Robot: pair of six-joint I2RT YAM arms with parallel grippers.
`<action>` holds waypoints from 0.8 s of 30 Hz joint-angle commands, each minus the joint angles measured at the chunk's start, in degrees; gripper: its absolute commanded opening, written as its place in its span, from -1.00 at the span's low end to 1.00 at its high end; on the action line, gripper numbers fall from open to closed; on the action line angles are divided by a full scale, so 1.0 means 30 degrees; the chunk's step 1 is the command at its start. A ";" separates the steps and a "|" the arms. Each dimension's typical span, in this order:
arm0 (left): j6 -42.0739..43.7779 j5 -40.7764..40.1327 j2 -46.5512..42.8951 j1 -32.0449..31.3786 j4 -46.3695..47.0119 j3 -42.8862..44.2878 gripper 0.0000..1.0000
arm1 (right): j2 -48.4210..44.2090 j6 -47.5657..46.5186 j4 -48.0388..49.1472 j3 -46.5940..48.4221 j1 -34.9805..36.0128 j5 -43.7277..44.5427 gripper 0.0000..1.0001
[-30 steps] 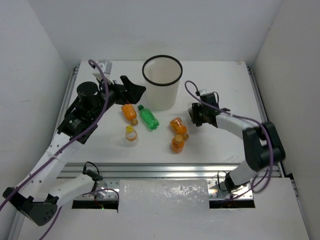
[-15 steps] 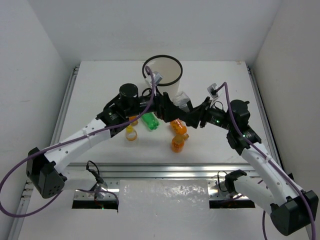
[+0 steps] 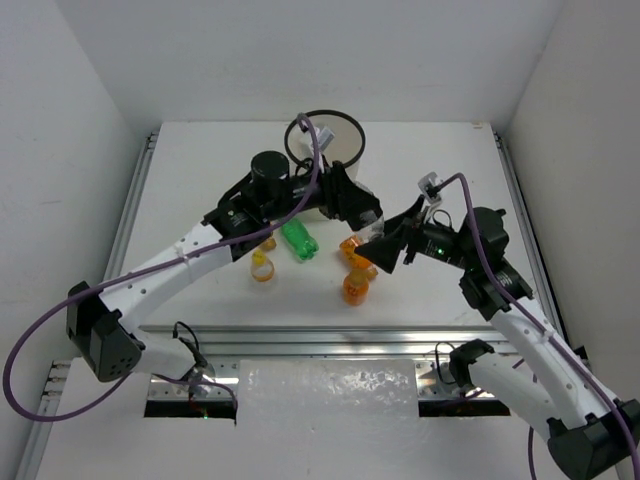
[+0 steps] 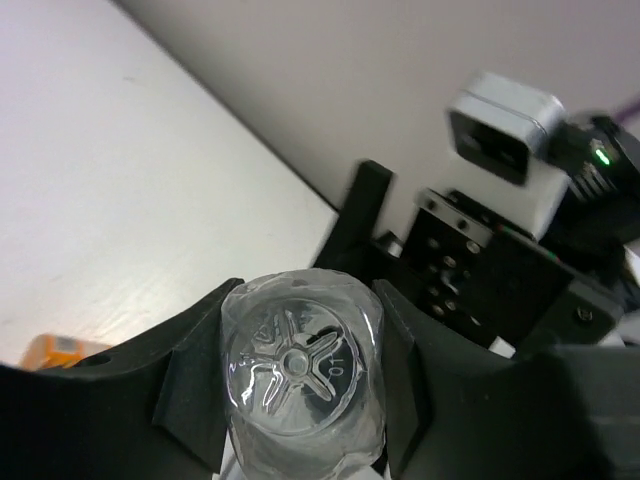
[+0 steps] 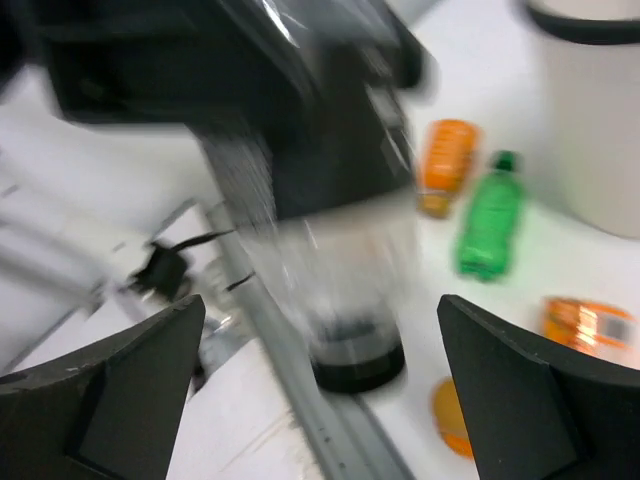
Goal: Put the plastic bottles in the bin
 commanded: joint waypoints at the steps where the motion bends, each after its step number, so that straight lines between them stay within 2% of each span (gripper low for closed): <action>1: 0.0354 -0.4723 -0.0036 0.0404 -0.2286 0.2889 -1.00 | -0.0857 -0.0925 -0.3406 0.1018 -0.0022 0.5882 0.98; 2: 0.0442 -0.5784 0.0168 0.0551 -0.2872 0.3450 -1.00 | -0.0917 -0.0780 -0.5447 0.1135 -0.0022 0.7434 0.98; 3: 0.0733 -0.8608 0.0286 0.0726 -0.4067 0.4558 -1.00 | -0.0947 -0.0430 -0.6424 0.1426 -0.0022 1.0437 0.98; 4: 0.1026 -0.9884 0.0548 0.0815 -0.4891 0.5120 -1.00 | -0.0947 -0.0398 -0.7681 0.1458 -0.0022 1.1453 0.98; 7: 0.1993 -1.2847 0.2065 0.1895 -0.5834 0.7433 -1.00 | -0.0395 -0.0893 -0.8336 0.1224 -0.0022 1.2692 0.98; 11: 0.2492 -1.1746 0.5494 0.4503 -0.7385 1.1036 -1.00 | 0.1101 -0.1569 -0.8310 0.1048 -0.0022 1.3746 0.98; 13: 0.2901 -1.0836 0.8353 0.5530 -0.8060 1.4457 -0.99 | 0.1599 -0.1861 -0.7989 0.0902 -0.0022 1.4098 0.98; 14: 0.3107 -1.0834 0.9388 0.5649 -0.9485 1.5950 -0.97 | 0.1979 -0.1949 -0.7842 0.0901 -0.0022 1.4187 0.98; 15: 0.3486 -1.0573 1.1487 0.5882 -1.0746 1.9011 -0.89 | 0.2156 -0.2124 -0.7608 0.0872 -0.0022 1.4275 0.98; 17: 0.3665 -0.9842 1.3199 0.6205 -1.1571 2.2332 -0.66 | 0.2886 -0.2388 -0.7372 0.0930 -0.0022 1.4159 0.98; 18: 0.3839 -0.9432 1.4106 0.6206 -1.1782 2.2758 -0.42 | 0.3210 -0.2796 -0.7139 0.0989 -0.0022 1.4042 0.98; 20: 0.3899 -0.9195 1.4145 0.6236 -1.1291 2.2560 -0.13 | 0.4058 -0.3179 -0.6962 0.1252 -0.0022 1.4129 0.98; 21: 0.3900 -0.8758 1.3593 0.6236 -1.0880 2.1252 0.14 | 0.5107 -0.3616 -0.6816 0.1514 -0.0051 1.4071 0.98; 24: 0.3666 -0.7967 1.2217 0.6236 -0.9093 1.8701 0.55 | 0.7595 -0.4145 -0.6582 0.2450 0.0007 1.2960 0.98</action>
